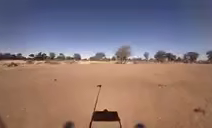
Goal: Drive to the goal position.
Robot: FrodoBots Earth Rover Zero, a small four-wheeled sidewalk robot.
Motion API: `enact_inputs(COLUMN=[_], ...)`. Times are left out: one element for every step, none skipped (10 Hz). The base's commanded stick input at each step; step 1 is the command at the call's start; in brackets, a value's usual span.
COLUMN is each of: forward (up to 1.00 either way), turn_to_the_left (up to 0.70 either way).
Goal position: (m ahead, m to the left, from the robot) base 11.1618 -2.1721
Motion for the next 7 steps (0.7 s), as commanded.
enact_inputs(forward=[0.5, 0.5, 0.5, 0.5, 0.5, 0.5, 0.5], turn_to_the_left=[0.0, 0.0, 0.0, 0.0, 0.0, 0.0, 0.0])
